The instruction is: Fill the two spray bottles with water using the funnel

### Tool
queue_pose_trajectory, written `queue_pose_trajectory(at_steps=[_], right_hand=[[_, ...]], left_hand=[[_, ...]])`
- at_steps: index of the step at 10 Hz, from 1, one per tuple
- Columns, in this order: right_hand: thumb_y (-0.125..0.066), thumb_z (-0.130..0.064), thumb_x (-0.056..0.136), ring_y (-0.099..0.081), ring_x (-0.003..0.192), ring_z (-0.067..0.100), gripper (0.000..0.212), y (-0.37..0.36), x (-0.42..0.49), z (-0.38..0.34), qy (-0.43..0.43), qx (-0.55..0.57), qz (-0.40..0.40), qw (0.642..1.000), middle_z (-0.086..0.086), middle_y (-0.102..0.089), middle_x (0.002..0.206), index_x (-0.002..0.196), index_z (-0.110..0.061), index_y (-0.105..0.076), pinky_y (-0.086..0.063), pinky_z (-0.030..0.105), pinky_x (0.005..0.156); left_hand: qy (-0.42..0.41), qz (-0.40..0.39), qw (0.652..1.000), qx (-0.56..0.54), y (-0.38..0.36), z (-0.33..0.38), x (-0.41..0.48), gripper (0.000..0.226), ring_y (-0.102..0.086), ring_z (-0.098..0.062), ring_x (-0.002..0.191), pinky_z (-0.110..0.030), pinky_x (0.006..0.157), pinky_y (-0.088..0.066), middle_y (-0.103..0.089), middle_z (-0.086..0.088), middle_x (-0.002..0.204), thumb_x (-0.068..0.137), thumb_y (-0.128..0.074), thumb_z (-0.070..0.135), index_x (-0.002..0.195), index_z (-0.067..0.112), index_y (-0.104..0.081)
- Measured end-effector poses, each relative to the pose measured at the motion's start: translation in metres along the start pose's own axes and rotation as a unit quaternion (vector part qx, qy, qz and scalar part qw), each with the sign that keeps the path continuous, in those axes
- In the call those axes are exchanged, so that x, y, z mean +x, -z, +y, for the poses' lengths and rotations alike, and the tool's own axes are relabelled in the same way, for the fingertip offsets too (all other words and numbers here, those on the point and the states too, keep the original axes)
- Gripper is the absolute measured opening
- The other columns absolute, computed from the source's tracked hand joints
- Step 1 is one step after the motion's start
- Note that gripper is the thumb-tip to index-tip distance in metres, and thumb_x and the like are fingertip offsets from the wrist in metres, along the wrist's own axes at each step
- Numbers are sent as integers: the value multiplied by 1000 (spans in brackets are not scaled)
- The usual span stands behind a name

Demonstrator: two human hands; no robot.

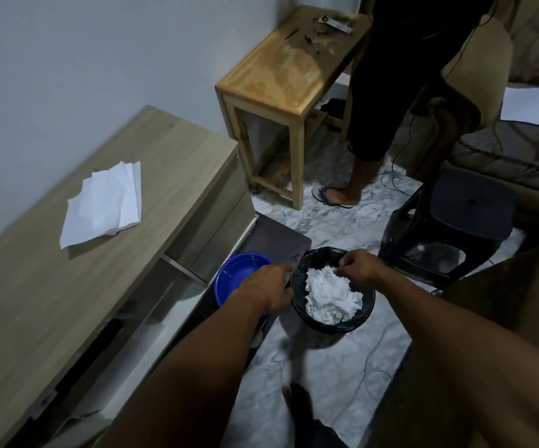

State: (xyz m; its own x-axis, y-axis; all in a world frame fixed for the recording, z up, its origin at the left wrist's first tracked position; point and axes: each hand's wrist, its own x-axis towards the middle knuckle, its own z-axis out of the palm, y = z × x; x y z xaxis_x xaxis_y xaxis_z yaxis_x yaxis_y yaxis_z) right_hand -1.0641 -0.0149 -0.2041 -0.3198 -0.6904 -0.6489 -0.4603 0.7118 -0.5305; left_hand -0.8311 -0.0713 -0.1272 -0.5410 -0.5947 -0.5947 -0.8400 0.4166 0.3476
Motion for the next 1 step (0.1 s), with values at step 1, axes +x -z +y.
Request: queue_pose_trajectory(at_steps=[1], right_hand=[[-75, -26, 84, -54, 69, 26, 23, -7, 5, -17, 13, 3, -39, 999, 15, -57, 74, 73, -12, -60, -47, 37, 62]], left_hand=[[19, 12, 1000, -17, 3, -15, -4, 63, -41, -27, 138, -45, 108, -40, -42, -5, 152, 92, -58, 34, 150, 26, -33]])
